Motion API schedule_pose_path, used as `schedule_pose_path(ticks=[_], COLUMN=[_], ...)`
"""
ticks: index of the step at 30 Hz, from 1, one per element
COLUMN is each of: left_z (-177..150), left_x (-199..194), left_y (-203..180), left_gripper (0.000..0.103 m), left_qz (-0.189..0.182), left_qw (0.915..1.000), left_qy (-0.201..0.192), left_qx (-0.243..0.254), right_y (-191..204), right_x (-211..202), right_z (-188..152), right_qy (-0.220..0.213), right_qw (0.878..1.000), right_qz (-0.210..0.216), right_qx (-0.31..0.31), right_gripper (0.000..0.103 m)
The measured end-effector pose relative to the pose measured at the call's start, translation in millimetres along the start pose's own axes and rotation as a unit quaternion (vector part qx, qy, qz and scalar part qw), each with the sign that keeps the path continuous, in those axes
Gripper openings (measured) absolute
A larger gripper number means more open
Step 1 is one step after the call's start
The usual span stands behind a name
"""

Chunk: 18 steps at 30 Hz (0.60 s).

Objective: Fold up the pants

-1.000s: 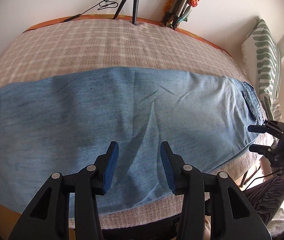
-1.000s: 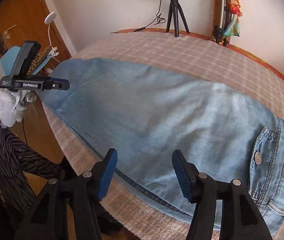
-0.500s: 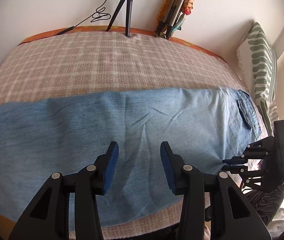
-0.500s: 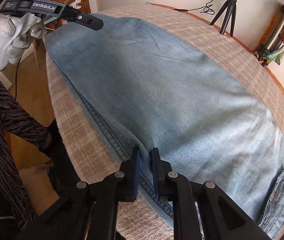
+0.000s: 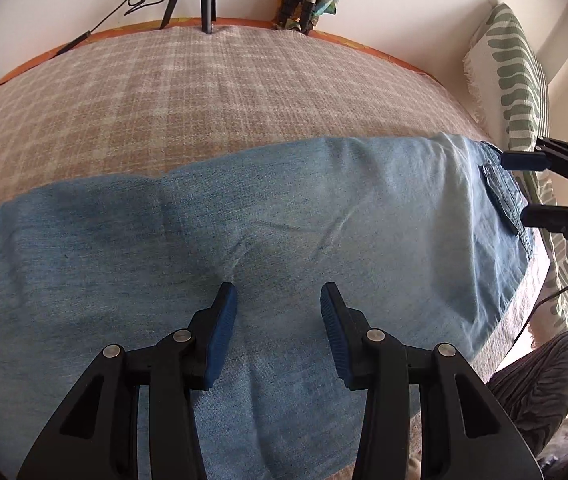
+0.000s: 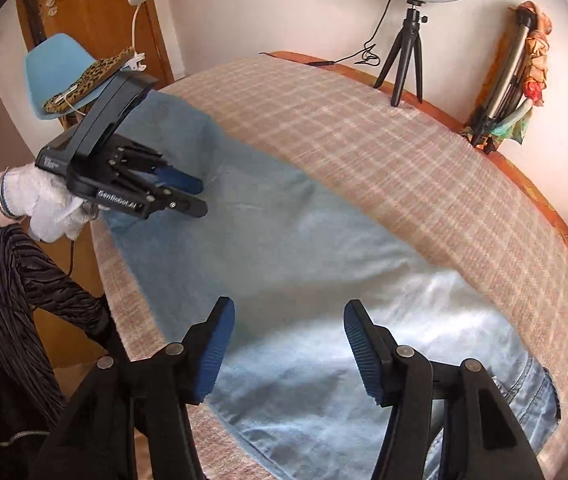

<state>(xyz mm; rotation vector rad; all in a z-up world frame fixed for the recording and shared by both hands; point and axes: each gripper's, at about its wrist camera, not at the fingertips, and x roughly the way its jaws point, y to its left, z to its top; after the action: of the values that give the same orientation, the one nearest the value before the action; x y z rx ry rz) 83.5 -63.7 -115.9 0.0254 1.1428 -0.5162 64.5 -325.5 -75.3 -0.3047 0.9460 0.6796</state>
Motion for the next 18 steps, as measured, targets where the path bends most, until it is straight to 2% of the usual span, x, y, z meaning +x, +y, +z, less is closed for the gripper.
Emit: schedule_pose_path(ticks=[1,4,7,9,12,13,14,18], left_z=[1,9,22,32,47,52,56,75], left_x=[-2,-12,-19,-21,-19,-16,-13,-7], left_y=[0,-2,-3,-3,-5,-7,-10,-28], left_gripper=[0.042,0.042,0.042,0.042,0.042,0.042,0.042,0.042], left_qz=[-0.005,-0.006,-0.007,-0.009,-0.010,-0.009,-0.011,-0.022], left_qw=[1.0000,0.9997,0.9989,0.9983,0.9979,0.9979,0.9979,0.9967], left_qy=[-0.002,-0.024,-0.046,-0.057,-0.064,-0.064,-0.063,-0.074], left_qx=[-0.003,-0.002,-0.003,-0.008,-0.003,0.001,0.005,0.024], right_y=[-18,-54,-69,-70,-65,-61,-56,-23], right_x=[3,26,61,84,102,99,93,56], right_z=[8,31,41,39,35,34,33,16], right_qy=[0.000,0.015,0.045,0.065,0.084,0.077,0.065,0.012], right_qw=[1.000,1.000,0.997,0.995,0.991,0.992,0.994,0.997], right_qz=[0.008,0.018,0.064,0.080,0.104,0.094,0.085,0.043], right_qx=[0.009,0.009,0.001,-0.005,-0.010,-0.014,-0.017,-0.056], right_gripper=[0.072,0.072,0.072,0.069,0.029,0.024,0.014,0.009])
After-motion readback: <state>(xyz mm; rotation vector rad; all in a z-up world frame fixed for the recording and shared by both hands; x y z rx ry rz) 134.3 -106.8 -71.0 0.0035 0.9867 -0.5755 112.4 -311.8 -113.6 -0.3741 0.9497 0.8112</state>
